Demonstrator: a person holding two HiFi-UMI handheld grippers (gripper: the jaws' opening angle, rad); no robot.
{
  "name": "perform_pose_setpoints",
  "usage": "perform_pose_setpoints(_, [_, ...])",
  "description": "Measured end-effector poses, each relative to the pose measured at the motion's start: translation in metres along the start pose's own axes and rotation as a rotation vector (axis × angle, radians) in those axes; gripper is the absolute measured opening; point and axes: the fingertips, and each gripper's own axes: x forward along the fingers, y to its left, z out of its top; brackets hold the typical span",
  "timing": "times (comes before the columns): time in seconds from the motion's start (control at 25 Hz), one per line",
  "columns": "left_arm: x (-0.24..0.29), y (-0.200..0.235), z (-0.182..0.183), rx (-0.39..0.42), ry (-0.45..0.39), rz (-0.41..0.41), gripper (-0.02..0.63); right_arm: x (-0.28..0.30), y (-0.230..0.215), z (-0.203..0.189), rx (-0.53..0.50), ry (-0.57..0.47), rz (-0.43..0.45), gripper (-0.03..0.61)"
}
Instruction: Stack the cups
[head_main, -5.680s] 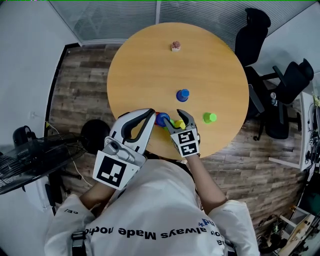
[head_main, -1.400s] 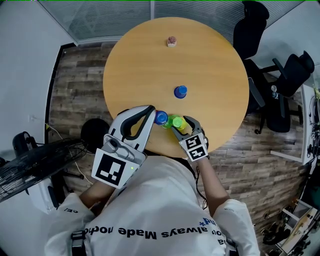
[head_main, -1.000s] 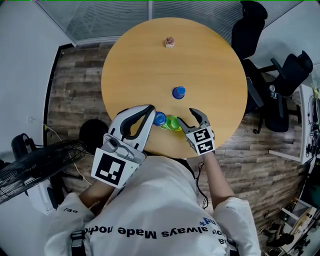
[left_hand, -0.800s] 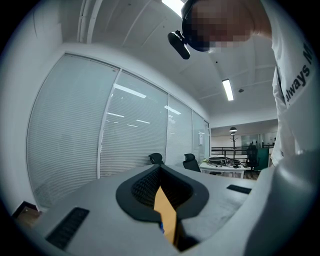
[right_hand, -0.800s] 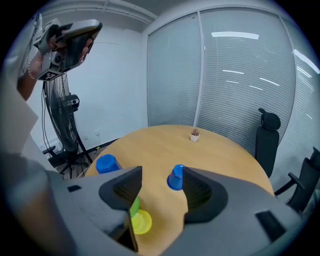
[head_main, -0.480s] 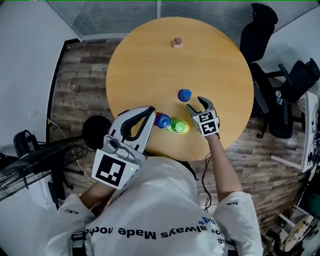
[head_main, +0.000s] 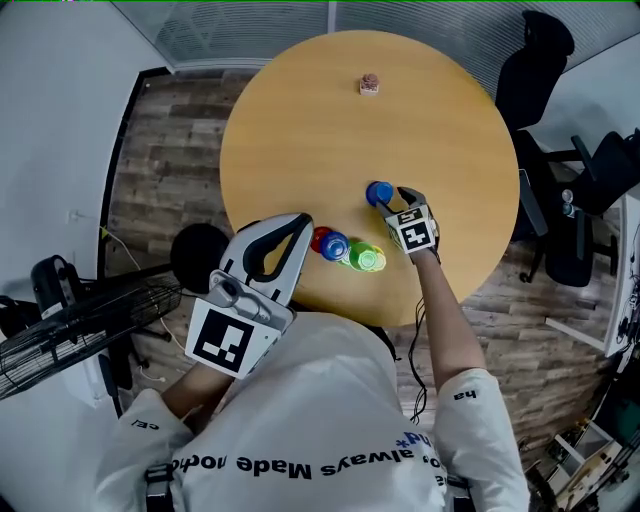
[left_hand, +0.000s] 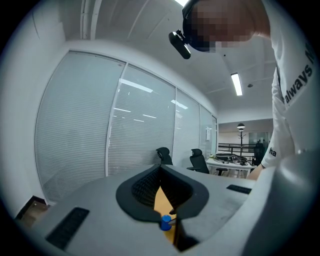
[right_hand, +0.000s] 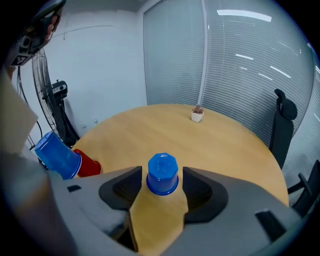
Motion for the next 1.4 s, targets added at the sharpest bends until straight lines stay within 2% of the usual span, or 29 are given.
perform_pose_setpoints(0.4, [0.0, 0.008, -0.001, -0.007, 0.015, 0.021, 0.024, 0.027, -0.001, -0.002, 0.003, 0.047, 0.023, 0.264])
perform_pose_setpoints(0.68, [-0.004, 0.011, -0.002, -0.01, 0.013, 0.022, 0.024, 0.019, -0.003, 0.012, -0.012, 0.019, 0.003, 0.241])
perform_pose_setpoints(1.0, [-0.007, 0.005, 0.001, -0.011, -0.002, -0.003, 0.025, -0.022, 0.009, 0.035, -0.059, -0.002, 0.013, 0.241])
perform_pose_setpoints(1.4, [-0.022, -0.007, 0.002, -0.016, -0.031, -0.023, 0.024, -0.086, 0.064, 0.064, -0.148, -0.037, 0.057, 0.241])
